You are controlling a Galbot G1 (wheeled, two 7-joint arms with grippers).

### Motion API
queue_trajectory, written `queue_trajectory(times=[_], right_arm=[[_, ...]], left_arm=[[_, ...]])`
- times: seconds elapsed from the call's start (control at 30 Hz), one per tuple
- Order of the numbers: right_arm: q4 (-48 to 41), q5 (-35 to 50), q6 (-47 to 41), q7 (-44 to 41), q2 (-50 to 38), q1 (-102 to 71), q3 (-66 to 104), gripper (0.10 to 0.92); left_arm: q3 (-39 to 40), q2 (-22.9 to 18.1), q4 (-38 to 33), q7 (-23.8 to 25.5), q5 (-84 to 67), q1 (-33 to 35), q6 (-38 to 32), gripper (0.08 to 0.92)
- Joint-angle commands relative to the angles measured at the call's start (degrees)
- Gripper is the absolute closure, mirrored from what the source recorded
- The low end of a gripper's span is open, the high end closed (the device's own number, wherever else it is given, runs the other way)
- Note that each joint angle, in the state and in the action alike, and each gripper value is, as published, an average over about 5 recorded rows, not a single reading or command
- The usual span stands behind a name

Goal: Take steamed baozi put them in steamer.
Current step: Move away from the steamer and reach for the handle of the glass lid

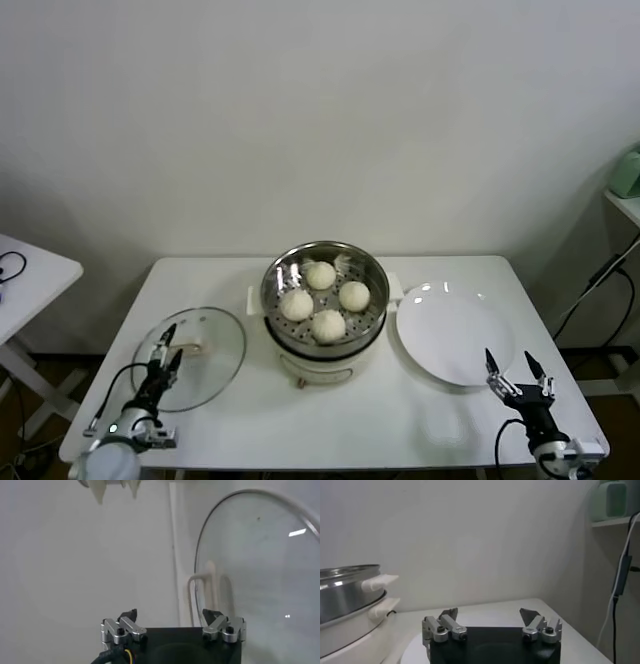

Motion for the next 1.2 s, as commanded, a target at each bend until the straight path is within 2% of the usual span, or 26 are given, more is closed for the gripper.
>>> queue_trajectory(times=[0.03, 0.57, 0.67, 1.2], right_arm=[[-0.57, -0.15, 0.28, -0.13, 0.27, -0.13, -0.12, 0.203], [-1.57, -1.20, 1.71, -0.80, 0.73, -0.56, -0.06, 0.203], [-1.62, -1.20, 1.89, -0.84, 0.77, -0.46, -0.05, 0.203], [-1.84, -1.30, 2.23, -0.86, 0.91, -0.10, -0.44, 0.203]], left_arm=[[1.50, 0.83, 0.73, 3.62, -4.07, -2.43, 2.18, 0.177], [2.82, -0.93, 5.95, 2.00, -3.84, -6.06, 1.55, 0.191], [2.60, -0.94, 6.80, 1.71, -3.34, -6.36, 1.17, 0.252], [2.03, -0.33, 5.80, -0.29, -2.20, -5.45, 0.80, 0.718]])
